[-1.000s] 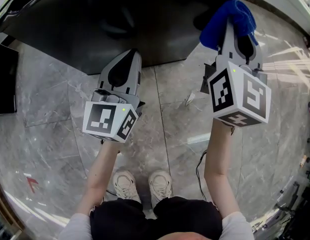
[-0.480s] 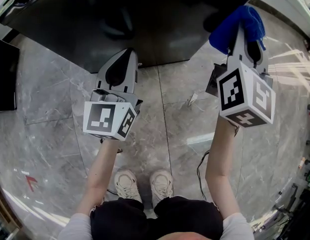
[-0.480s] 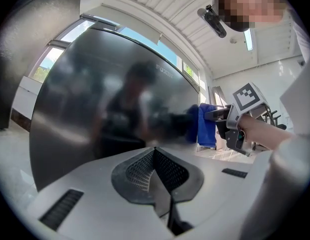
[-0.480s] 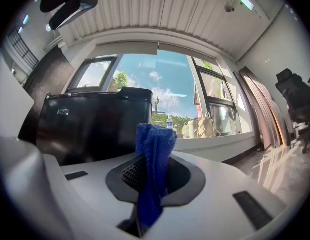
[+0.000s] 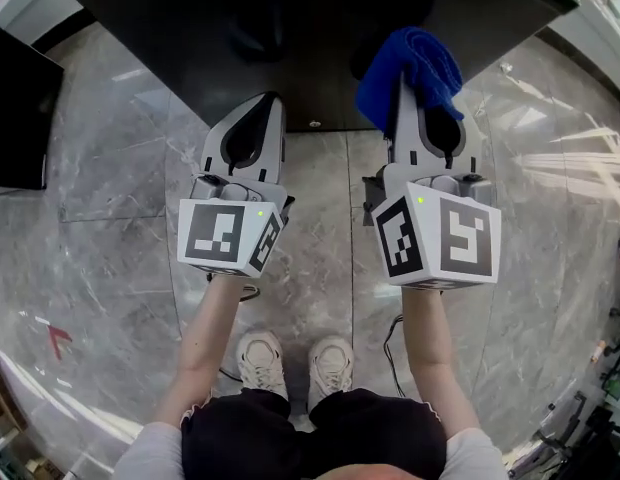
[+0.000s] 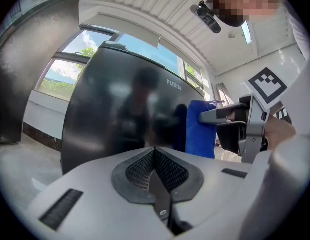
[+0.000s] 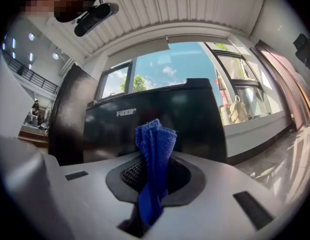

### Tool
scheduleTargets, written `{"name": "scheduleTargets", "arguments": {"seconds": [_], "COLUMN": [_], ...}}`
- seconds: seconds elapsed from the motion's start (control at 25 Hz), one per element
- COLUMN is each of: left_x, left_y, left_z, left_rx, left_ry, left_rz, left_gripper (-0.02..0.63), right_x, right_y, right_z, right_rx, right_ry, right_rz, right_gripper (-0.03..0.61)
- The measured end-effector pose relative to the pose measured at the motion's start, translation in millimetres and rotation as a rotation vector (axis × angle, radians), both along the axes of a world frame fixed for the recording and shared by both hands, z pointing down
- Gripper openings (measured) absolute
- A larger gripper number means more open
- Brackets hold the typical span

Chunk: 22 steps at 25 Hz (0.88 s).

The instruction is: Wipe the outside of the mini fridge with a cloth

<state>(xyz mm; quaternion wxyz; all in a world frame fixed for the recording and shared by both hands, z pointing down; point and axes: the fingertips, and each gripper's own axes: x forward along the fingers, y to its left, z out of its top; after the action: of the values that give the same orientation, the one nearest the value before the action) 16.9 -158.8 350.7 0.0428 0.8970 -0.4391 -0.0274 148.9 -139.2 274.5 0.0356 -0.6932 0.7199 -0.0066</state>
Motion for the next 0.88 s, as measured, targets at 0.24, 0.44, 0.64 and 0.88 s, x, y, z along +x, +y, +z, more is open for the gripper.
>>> {"name": "scheduleTargets", "arguments": {"seconds": [0.24,0.44,0.64,0.88], "left_x": [-66,-127,-169,-190], "left_y": [-12,-16,-20,-22], "left_z": [-9,-7,5,14], "left_rx": [0.02,0.02,-0.009,-0.034], "left_ry": [0.009,-0.023,-0.016,-0.029], "left_rz": [-0.115,-0.222,-0.293,-0.323], "left_gripper": [0.003,0.003,0.003,0.003], "right_x": [-89,-166,-217,-242], "right_y": [-14,-30,-48,-62], "right_z": [-1,3,11,30], "right_rx": [0.018,0.032,0.079,0.075], "right_ry": [0.001,0.01,0.026,0.087], "right_rz": [-0.166,-0.279,-0.293,-0.297], "right_gripper": [0.064,0.064,0.064,0.064]}}
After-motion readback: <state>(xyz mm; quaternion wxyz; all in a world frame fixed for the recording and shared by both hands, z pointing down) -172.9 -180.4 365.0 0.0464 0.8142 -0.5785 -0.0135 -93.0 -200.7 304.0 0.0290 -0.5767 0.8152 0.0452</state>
